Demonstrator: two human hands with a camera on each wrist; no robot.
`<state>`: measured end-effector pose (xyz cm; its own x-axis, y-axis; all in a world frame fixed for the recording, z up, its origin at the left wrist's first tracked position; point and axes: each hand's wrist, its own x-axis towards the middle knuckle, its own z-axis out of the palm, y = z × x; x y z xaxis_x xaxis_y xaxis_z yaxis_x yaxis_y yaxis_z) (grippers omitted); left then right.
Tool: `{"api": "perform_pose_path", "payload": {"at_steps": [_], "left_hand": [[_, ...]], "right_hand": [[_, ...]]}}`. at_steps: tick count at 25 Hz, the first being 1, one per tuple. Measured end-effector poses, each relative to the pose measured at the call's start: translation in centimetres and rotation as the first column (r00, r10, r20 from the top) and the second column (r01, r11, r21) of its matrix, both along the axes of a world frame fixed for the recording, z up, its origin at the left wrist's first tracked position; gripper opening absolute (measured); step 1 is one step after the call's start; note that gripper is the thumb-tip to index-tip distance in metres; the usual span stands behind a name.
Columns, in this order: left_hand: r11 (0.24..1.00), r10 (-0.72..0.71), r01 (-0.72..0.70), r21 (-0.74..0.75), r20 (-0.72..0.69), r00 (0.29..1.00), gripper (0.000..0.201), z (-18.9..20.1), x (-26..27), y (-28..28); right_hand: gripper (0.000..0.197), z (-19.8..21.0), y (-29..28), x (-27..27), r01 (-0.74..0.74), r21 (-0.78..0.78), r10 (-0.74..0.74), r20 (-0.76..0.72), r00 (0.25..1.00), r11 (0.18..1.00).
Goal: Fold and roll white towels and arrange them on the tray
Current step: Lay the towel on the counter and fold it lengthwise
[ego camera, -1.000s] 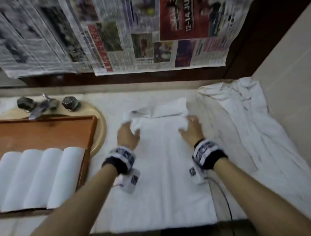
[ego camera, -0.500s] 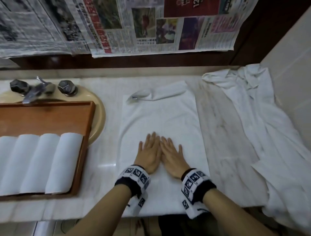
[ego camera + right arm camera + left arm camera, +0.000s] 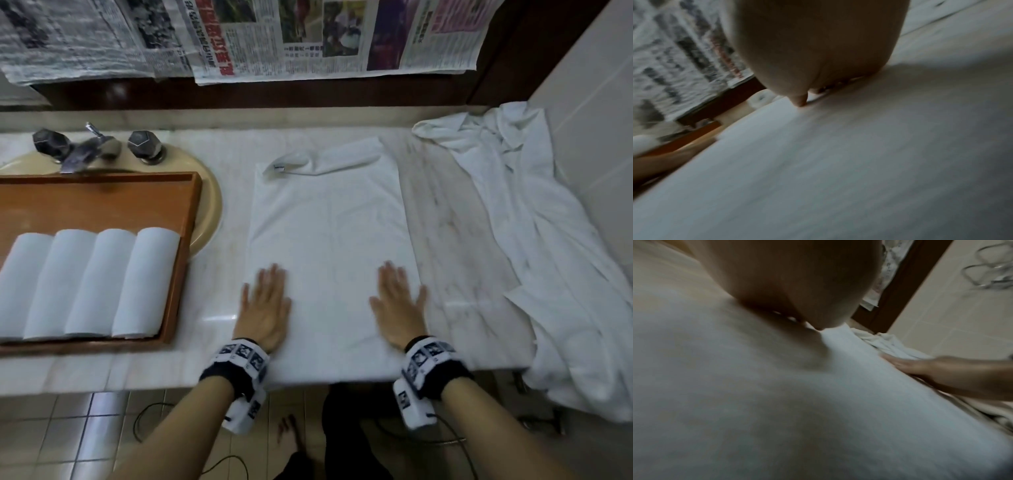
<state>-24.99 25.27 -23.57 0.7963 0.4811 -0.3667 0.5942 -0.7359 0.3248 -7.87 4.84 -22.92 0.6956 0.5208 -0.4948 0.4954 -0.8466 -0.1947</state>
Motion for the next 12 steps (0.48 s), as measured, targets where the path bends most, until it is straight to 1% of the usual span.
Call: {"api": "perform_pose_path", "payload": {"at_steps": [1, 2, 3, 4, 5, 6, 7, 8, 9, 10, 11, 12], "left_hand": [[0.99, 0.134, -0.131, 0.048, -0.053, 0.99, 0.063, 0.2, -0.8, 1.2], [0.981, 0.189, -0.186, 0.051, -0.069, 0.979, 0.065, 0.5, -0.9, 1.4], [0.99, 0.143, -0.143, 0.02, -0.026, 0.989, 0.067, 0.9, -0.5, 0.1], [1.0, 0.015, -0.015, -0.017, 0.047, 0.999, 0.07, 1.1, 0.4, -2.0], [0.99, -0.135, 0.138, -0.036, 0.08, 0.988, 0.071, 1.0, 1.0, -4.3], [0.967, -0.25, 0.254, -0.036, 0.089, 0.964, 0.07, 0.6, 0.9, -5.8], [0.952, -0.303, 0.305, -0.005, 0.084, 0.949, 0.069, 0.4, 0.2, -6.0], [0.96, -0.279, 0.276, 0.04, 0.078, 0.957, 0.068, 0.1, -0.8, -4.8], [0.98, -0.192, 0.187, 0.073, 0.064, 0.979, 0.066, -0.2, -2.0, -3.2], [0.995, -0.052, 0.049, 0.082, 0.038, 0.998, 0.064, -0.4, -3.3, -1.7], [0.992, 0.086, -0.085, 0.092, -0.005, 0.996, 0.063, -0.3, -4.2, -0.6], [0.983, 0.163, -0.16, 0.095, -0.034, 0.986, 0.064, 0.0, -4.2, -0.5]], "right_hand": [[0.064, 0.4, -1.0, 1.2, 0.129, -0.072, -0.127, 0.034, 0.991, 0.989], [0.066, 0.8, -1.2, 1.4, 0.172, -0.094, -0.168, 0.046, 0.985, 0.981], [0.067, 1.2, -0.7, 0.0, 0.104, -0.048, -0.101, 0.055, 0.993, 0.993], [0.066, 1.4, 0.5, -2.0, -0.053, 0.036, 0.052, 0.045, 0.998, 0.998], [0.064, 1.1, 1.4, -4.2, -0.23, 0.105, 0.23, 0.016, 0.973, 0.967], [0.061, 0.5, 1.4, -5.8, -0.363, 0.156, 0.366, 0.013, 0.931, 0.919], [0.059, 0.2, 0.5, -6.2, -0.429, 0.154, 0.425, 0.056, 0.903, 0.89], [0.06, -0.2, -0.9, -5.3, -0.38, 0.146, 0.368, 0.107, 0.924, 0.913], [0.061, -0.6, -2.5, -3.8, -0.251, 0.094, 0.239, 0.128, 0.963, 0.963], [0.063, -0.7, -3.9, -2.6, -0.093, 0.036, 0.088, 0.132, 0.987, 0.995], [0.065, -0.4, -4.9, -1.6, 0.073, -0.025, -0.07, 0.125, 0.99, 0.997], [0.066, -0.2, -4.7, -1.5, 0.15, -0.06, -0.143, 0.099, 0.985, 0.987]]}}
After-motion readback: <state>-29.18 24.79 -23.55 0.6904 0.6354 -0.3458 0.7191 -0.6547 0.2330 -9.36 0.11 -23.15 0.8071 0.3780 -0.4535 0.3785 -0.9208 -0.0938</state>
